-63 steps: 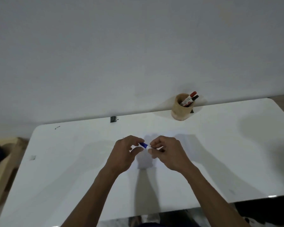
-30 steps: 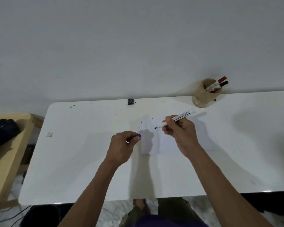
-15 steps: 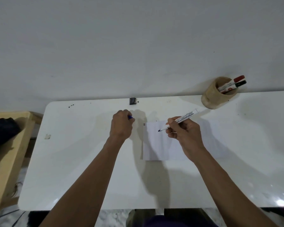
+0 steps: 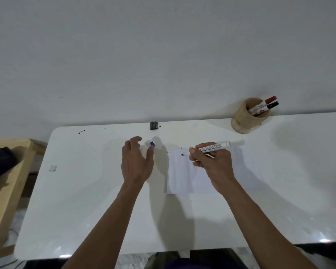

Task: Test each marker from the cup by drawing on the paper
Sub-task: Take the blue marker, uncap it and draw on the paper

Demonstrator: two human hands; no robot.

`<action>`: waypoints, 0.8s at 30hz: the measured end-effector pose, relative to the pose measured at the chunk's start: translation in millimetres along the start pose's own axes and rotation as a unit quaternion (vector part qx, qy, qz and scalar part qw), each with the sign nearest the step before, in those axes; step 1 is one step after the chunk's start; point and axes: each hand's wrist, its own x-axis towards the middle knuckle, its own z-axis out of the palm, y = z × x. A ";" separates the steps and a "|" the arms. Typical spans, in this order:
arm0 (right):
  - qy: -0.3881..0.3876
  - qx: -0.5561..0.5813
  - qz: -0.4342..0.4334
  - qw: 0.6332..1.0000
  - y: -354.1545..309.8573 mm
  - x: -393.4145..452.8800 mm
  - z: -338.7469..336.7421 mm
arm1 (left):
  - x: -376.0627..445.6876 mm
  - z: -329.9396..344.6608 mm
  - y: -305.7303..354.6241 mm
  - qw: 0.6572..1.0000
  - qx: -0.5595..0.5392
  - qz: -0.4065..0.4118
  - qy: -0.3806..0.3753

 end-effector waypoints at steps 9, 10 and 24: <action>-0.042 -0.063 -0.052 0.996 21.0 12.7 10.8 | -37.4 28.6 -33.8 0.966 0.137 0.209 -0.069; -0.042 -0.073 -0.058 0.995 23.2 15.6 12.7 | -38.0 30.4 -35.9 0.960 0.160 0.217 -0.077; -0.040 -0.193 -0.130 0.972 46.6 51.3 20.2 | -46.8 37.1 -51.7 0.930 0.266 0.238 -0.088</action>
